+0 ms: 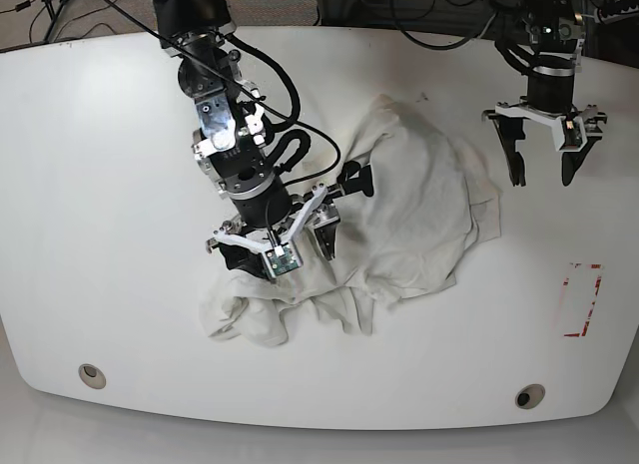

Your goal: Fold the T-shirt properly

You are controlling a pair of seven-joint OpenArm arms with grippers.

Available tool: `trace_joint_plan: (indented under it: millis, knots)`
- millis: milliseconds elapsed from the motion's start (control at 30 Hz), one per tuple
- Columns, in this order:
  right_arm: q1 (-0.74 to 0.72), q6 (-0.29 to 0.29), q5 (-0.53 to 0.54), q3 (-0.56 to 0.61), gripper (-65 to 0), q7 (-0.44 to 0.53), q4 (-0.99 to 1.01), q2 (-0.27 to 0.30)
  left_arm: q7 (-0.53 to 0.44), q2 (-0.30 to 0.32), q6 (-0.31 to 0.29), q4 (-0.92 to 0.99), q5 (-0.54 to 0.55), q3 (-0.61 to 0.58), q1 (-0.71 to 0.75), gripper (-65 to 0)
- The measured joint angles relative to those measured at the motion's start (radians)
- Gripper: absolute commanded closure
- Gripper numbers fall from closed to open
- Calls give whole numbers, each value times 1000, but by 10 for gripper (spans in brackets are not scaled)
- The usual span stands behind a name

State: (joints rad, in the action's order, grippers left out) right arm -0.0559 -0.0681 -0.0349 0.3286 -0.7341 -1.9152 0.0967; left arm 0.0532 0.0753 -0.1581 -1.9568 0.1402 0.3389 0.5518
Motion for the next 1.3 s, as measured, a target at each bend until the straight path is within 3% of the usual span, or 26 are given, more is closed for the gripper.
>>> trace_joint_plan:
  millis: [500, 667, 767, 900, 1000, 1100, 1200, 1300]
  knots:
    - [-43, -18, 20, 96, -467, 4, 39, 24, 2, 1, 0, 4, -1, 10, -3, -439]
    - [-96, -11, 12, 36, -466, 8, 104, 31, 2, 5, -6, 5, -1, 11, -3, -438]
    - [-171, -19, 3, -59, -465, 22, 243, 45, 4, 3, 5, 0, -1, 18, 0, -439]
    - [-271, 12, -42, -204, -466, 16, 403, 72, 2, 3, 5, -1, -3, 19, 2, -440]
    - [-309, 24, -61, -280, -465, 23, 473, 116, -1, 2, 13, -2, -6, 32, 3, -437]
    - [-264, 20, -75, -255, -466, 20, 417, 171, 4, -1, 8, -8, -11, 56, 8, -439]
    - [-186, -10, -77, -195, -464, 11, 325, 199, 1, 0, 21, -11, -11, 67, 15, -438]
    - [-122, -79, -23, -147, -465, -2, 270, 196, 7, 0, 41, -11, -12, 68, 16, -441]
